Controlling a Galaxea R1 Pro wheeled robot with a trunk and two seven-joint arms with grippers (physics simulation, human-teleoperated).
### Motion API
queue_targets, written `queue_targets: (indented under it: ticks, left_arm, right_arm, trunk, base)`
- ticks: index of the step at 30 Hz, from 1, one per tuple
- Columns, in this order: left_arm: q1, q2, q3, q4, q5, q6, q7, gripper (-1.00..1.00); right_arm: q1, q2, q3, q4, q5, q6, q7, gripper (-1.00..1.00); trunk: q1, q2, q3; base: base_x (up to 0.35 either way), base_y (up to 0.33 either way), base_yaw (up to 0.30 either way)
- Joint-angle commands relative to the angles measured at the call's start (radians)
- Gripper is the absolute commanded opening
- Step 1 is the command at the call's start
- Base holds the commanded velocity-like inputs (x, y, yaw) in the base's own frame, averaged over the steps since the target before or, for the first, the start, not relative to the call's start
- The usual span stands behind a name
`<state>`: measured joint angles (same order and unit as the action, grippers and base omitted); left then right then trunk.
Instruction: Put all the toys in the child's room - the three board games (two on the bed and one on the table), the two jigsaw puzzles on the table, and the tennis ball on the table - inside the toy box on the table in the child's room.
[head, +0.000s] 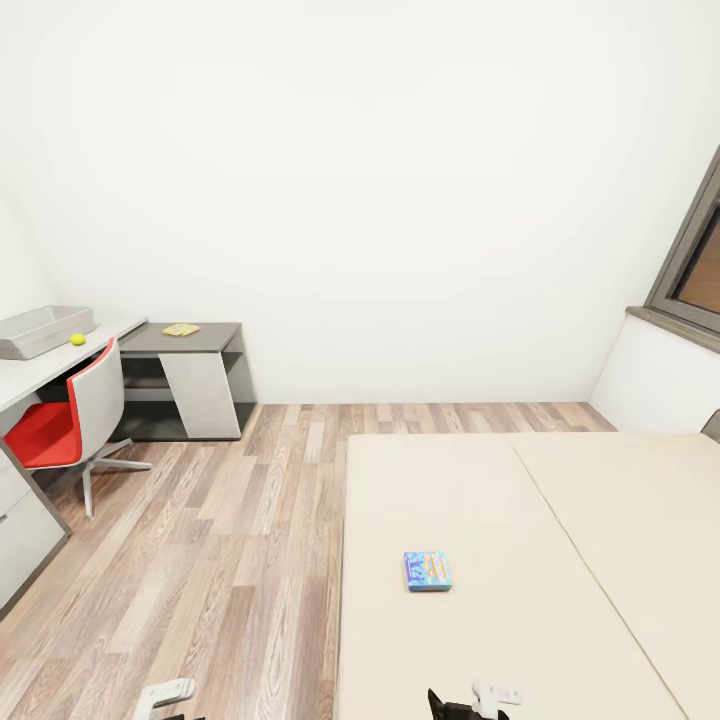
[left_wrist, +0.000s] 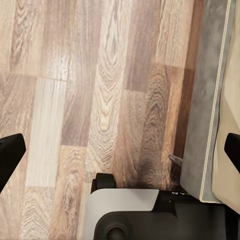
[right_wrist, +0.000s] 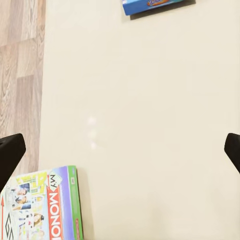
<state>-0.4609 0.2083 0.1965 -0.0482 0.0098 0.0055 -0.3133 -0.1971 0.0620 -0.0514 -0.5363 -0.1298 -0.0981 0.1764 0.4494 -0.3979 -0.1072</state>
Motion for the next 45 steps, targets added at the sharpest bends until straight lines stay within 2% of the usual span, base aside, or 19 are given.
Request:
queue_targets:
  ticks: [1,45]
  left_arm:
    - [-0.001,0.0,0.004,0.001,0.001,0.001,-0.004,1.0]
    - [-0.001,0.0,0.004,0.001,0.001,0.001,-0.004,1.0]
  right_arm:
    - [-0.001,0.001,-0.005,0.001,-0.01,-0.002,0.009,1.0]
    - [-0.001,0.001,-0.004,0.001,-0.008,-0.002,0.008,1.0]
  trunk:
    - [0.001,-0.002,-0.002]
    - [0.001,-0.002,-0.002]
  base:
    - [0.0,0.0,0.0]
    - [0.0,0.091,0.0]
